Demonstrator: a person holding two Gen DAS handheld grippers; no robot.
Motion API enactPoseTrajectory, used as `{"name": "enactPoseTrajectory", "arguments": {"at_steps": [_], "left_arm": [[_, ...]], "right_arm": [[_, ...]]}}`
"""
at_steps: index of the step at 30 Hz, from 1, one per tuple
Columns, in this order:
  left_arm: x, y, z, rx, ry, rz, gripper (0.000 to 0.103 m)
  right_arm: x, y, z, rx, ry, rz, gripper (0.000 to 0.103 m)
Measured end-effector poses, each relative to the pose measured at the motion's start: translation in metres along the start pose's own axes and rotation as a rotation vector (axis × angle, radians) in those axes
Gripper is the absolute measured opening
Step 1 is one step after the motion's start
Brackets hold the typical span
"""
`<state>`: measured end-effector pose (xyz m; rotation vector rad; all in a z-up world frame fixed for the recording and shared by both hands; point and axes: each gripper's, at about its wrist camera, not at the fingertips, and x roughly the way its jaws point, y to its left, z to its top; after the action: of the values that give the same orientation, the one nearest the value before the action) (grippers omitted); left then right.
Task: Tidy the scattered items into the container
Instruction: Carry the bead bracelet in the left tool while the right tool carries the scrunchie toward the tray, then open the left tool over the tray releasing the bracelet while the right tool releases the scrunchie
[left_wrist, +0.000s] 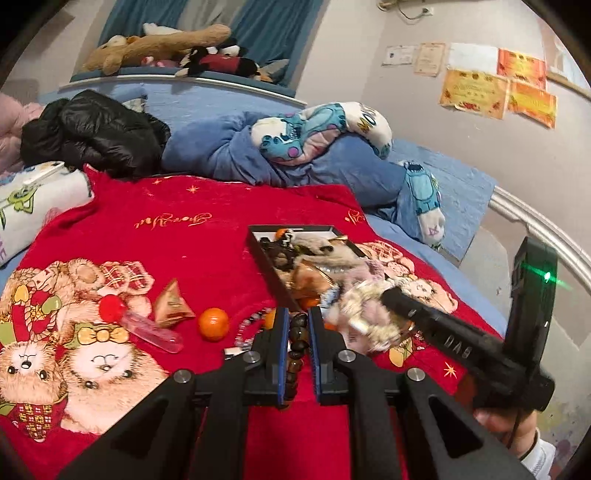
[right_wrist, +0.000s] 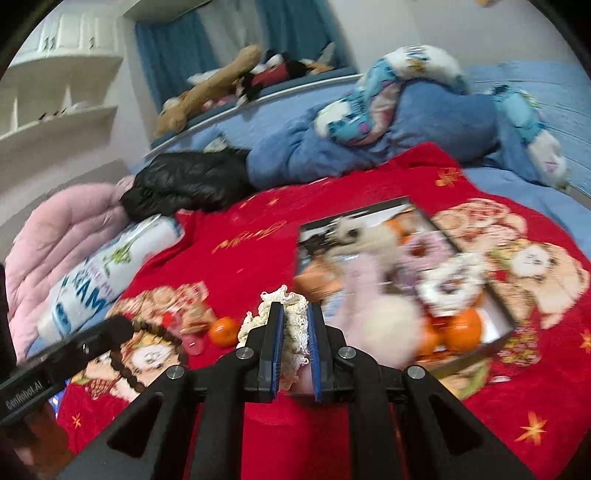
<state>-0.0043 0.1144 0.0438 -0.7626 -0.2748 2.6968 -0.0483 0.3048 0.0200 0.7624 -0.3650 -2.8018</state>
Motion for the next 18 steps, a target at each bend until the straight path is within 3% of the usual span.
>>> {"name": "enactPoseTrajectory", "arguments": {"at_steps": [8,18], "left_arm": [[0.007,-0.053,0.001,0.056,-0.022,-0.092,0.011],[0.013,-0.077,0.042,0.103,-0.074,-0.130,0.011]], "right_arm": [[-0.022,-0.040,0.007,0.091,-0.045,-0.047,0.013],[-0.029,-0.030,0.035,0.087,-0.120,-0.026,0.013]]}}
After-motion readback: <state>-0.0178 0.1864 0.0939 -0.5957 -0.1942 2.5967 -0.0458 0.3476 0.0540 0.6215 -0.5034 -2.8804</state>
